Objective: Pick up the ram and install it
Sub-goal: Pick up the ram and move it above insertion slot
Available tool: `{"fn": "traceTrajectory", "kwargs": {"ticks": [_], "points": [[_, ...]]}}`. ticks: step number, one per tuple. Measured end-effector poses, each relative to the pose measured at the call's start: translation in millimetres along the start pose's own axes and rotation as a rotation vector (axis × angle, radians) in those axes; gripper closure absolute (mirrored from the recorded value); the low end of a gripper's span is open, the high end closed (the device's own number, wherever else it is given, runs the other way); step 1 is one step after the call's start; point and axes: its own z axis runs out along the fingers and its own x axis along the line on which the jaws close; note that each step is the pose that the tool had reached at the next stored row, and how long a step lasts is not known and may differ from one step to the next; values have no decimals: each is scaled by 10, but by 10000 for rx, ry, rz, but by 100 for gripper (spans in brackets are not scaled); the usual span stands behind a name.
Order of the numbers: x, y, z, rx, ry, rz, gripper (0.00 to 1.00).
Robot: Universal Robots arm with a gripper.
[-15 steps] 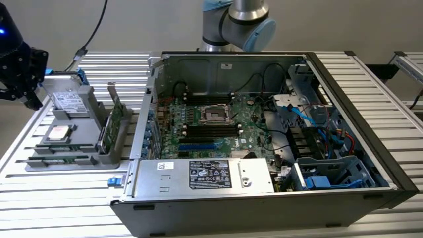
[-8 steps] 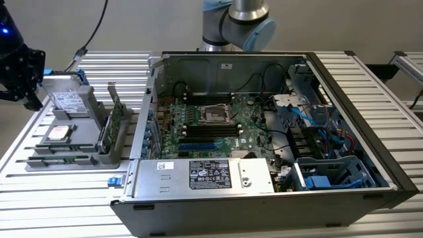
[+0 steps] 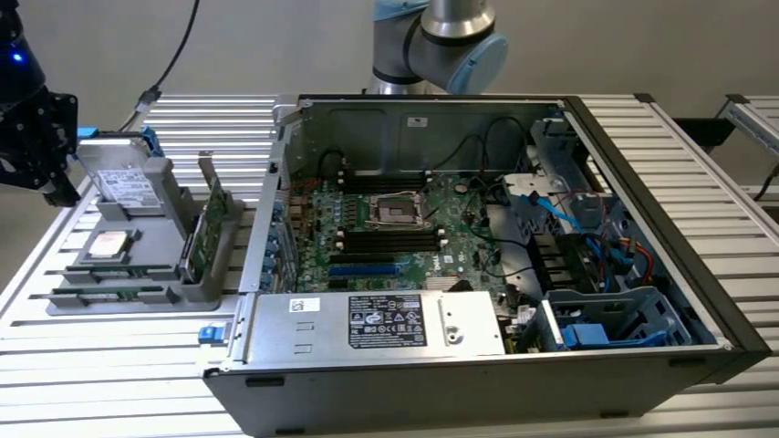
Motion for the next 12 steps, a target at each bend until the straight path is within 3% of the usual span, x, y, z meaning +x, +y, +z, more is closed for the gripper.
{"fn": "traceTrajectory", "kwargs": {"ticks": [9, 12], "points": [[-1, -3, 46, 54, 118, -1637, 90], [-1, -3, 47, 58, 127, -1762, 88]]}}
